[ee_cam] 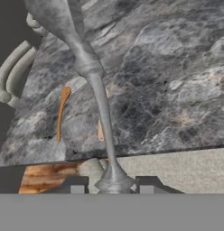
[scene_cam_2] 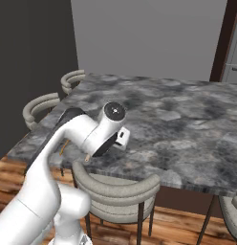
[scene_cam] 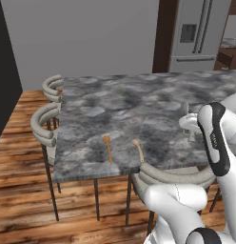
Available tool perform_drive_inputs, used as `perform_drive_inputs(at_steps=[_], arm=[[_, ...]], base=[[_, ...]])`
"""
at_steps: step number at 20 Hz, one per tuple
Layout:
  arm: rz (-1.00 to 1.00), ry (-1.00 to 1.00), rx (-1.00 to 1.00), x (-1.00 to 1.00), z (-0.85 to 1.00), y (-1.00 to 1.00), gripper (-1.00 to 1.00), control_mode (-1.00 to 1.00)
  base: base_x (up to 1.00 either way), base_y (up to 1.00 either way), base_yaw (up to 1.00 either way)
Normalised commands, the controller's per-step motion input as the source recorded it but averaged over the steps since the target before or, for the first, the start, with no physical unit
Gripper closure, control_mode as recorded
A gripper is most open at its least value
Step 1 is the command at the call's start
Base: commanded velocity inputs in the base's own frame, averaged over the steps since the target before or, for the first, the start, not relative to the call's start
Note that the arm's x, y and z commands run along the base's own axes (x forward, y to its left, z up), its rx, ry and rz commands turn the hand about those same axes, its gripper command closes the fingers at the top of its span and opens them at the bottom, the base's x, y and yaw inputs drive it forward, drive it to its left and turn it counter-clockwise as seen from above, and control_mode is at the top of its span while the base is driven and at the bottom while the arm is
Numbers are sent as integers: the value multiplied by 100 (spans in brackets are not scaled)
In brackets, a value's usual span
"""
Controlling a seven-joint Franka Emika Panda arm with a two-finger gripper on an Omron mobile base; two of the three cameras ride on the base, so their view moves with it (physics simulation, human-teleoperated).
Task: Pick up the metallic utensils from the counter and place them in the open drawer. Make sure not to pick up any wooden utensils.
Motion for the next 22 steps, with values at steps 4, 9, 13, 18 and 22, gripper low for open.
perform_drive_inputs(at_steps=[4,9,13,18,22], arm=[[0,-33,0,-62,50,15,100,-100],[0,-21,0,-52,47,19,100,100],[0,0,0,0,0,0,100,100],[0,0,0,0,0,0,100,100],[0,0,0,0,0,0,100,100]], base=[[0,0,0],[-19,5,0],[-96,46,0],[-55,97,4],[1,100,6]])
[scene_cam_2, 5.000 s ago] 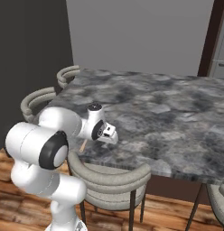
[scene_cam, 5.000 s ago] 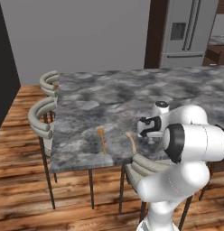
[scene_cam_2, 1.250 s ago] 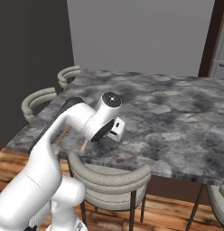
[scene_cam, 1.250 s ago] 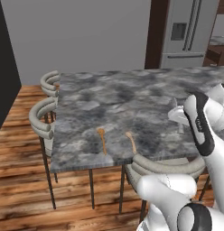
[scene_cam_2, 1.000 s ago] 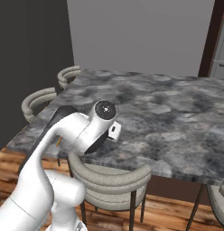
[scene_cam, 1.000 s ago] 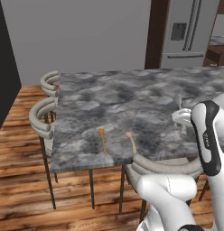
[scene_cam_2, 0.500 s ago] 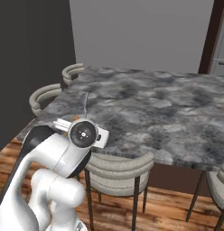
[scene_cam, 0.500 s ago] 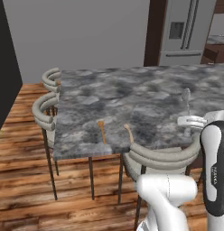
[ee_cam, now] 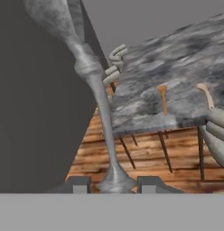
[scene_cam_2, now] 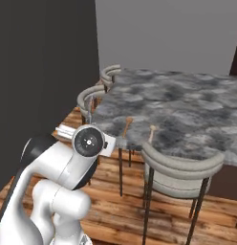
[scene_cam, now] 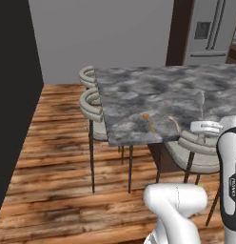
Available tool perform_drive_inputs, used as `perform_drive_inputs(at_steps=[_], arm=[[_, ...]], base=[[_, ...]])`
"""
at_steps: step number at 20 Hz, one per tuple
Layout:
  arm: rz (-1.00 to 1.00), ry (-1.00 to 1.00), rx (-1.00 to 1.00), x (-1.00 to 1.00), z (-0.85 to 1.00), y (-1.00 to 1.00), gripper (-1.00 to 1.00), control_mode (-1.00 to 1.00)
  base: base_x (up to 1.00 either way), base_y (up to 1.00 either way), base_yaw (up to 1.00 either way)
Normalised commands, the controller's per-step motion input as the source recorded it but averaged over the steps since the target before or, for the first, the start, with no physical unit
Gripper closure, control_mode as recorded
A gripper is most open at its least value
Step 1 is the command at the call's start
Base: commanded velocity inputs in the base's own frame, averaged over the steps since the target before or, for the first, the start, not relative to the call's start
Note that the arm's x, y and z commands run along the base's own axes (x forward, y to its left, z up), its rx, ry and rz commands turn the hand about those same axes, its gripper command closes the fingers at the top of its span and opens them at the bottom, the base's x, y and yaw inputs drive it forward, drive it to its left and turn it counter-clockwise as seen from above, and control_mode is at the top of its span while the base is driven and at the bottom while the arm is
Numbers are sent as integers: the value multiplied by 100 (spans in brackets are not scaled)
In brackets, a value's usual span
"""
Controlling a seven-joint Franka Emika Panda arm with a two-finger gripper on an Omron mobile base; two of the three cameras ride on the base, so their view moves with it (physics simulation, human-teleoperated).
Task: Pick up the metallic utensils from the counter and place them in the open drawer. Make sure not to pick up any wooden utensils.
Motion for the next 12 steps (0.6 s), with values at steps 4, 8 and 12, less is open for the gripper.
perform_drive_inputs(at_steps=[4,8,12], arm=[[0,0,0,0,0,0,100,100],[0,0,0,0,0,0,100,100],[0,0,0,0,0,0,100,100]], base=[[0,100,6],[0,100,2],[42,100,1]])
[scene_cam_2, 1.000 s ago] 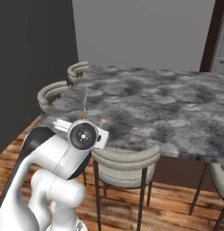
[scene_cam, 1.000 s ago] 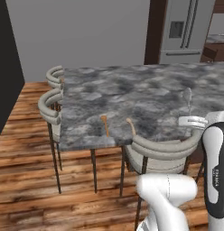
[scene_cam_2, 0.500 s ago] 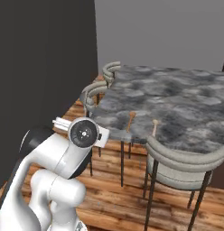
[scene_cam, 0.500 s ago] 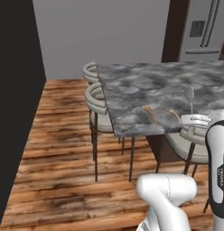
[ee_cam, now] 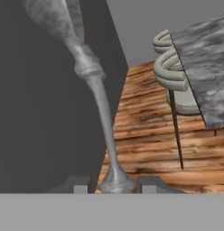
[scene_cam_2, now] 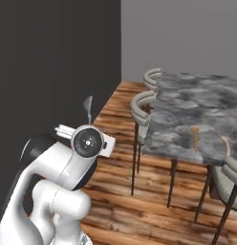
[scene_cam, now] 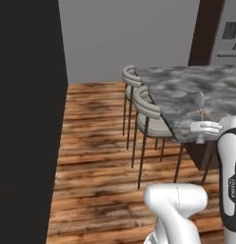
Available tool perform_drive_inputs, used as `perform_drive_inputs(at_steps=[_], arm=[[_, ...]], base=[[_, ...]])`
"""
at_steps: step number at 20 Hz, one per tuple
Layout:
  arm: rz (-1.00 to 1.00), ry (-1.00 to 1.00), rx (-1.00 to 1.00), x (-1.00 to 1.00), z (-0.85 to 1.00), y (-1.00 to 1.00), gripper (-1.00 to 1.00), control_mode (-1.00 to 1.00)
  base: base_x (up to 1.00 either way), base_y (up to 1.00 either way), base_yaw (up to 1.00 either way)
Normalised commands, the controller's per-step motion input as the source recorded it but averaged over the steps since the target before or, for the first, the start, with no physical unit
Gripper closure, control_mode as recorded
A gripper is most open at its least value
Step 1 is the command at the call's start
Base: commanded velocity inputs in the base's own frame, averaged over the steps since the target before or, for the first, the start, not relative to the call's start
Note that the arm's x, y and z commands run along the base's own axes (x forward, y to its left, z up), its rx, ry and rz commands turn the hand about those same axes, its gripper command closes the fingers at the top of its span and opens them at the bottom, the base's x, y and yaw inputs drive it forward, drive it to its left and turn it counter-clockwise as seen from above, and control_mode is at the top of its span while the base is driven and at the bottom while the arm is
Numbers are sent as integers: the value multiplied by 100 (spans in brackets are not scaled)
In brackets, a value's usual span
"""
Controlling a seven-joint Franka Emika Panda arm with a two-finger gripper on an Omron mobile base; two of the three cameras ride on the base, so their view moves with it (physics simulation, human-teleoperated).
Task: Pick up the metallic utensils from the counter and place them in the open drawer. Make sure not to pick up any wooden utensils.
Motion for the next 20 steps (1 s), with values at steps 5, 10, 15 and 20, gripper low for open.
perform_drive_inputs(at_steps=[5,10,15,20], arm=[[0,0,0,0,0,0,100,100],[0,0,0,0,0,0,100,100],[0,0,0,0,0,0,100,100],[0,0,0,0,0,0,100,100]], base=[[96,100,-2],[100,100,-9],[100,100,-15],[100,71,-19]])
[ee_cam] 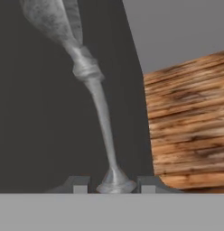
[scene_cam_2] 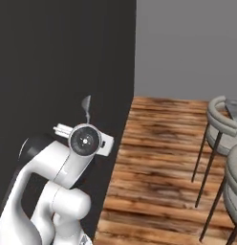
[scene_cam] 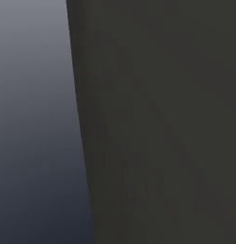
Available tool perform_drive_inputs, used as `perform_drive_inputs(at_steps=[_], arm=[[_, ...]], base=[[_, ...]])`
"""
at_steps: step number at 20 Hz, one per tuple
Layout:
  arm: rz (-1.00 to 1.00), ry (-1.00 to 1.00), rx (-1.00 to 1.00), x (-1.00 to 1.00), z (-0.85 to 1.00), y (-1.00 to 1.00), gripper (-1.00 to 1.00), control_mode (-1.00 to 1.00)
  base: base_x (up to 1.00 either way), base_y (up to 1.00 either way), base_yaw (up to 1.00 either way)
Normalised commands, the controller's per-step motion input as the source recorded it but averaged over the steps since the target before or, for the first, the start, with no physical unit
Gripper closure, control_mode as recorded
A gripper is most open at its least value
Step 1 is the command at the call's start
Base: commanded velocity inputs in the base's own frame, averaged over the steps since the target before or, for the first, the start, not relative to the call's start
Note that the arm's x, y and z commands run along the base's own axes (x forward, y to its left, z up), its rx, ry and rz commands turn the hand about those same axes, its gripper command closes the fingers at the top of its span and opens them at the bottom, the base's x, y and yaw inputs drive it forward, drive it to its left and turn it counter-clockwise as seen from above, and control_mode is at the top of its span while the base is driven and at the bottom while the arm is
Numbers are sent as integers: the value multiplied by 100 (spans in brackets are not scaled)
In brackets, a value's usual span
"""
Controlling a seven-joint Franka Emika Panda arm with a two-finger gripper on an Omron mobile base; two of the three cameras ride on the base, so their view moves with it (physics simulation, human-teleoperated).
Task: Pick up the metallic utensils from the counter and place them in the open drawer. Make sure not to pick up any wooden utensils.
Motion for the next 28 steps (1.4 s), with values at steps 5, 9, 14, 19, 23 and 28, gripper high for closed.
perform_drive_inputs(at_steps=[5,9,14,19,23,28], arm=[[0,0,0,0,0,0,100,100],[0,0,0,0,0,0,100,100],[0,0,0,0,0,0,100,100],[0,0,0,0,0,0,100,100],[0,0,0,0,0,0,100,100],[0,0,0,0,0,0,100,100]], base=[[100,21,-22],[100,16,-29],[100,67,-44],[100,93,-49],[100,100,-50],[100,100,-47]])
